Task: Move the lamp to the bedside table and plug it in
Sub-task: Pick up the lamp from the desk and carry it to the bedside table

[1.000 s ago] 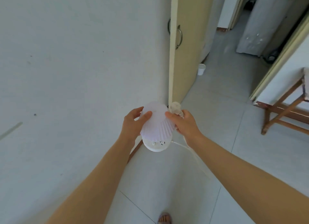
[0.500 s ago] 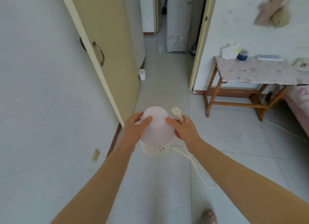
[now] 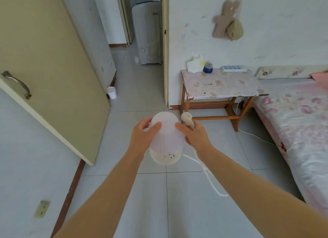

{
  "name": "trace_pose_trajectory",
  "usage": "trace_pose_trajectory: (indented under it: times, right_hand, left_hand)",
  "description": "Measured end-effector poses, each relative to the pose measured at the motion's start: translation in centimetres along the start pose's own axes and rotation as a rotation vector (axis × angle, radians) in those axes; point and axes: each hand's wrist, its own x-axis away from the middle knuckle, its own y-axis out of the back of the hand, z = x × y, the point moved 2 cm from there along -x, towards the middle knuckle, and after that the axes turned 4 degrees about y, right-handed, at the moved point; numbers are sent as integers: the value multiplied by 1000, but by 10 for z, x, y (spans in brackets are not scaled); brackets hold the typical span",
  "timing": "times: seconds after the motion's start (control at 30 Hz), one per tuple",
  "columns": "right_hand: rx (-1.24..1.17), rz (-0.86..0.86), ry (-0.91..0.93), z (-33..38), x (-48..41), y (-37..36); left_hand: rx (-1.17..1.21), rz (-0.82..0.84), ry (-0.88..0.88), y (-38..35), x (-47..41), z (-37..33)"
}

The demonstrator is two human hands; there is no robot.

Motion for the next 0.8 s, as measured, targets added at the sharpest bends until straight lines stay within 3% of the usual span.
trace_pose_trajectory:
  times: [0.43,0.8]
  right_hand:
    - [-50,-129,-33,17,-150,109]
    - [-133,-243,-29,54,-337,143]
  left_hand:
    - [-28,187,22,-148,-142,-50]
    - [-90,338,35,-239,-336,-111]
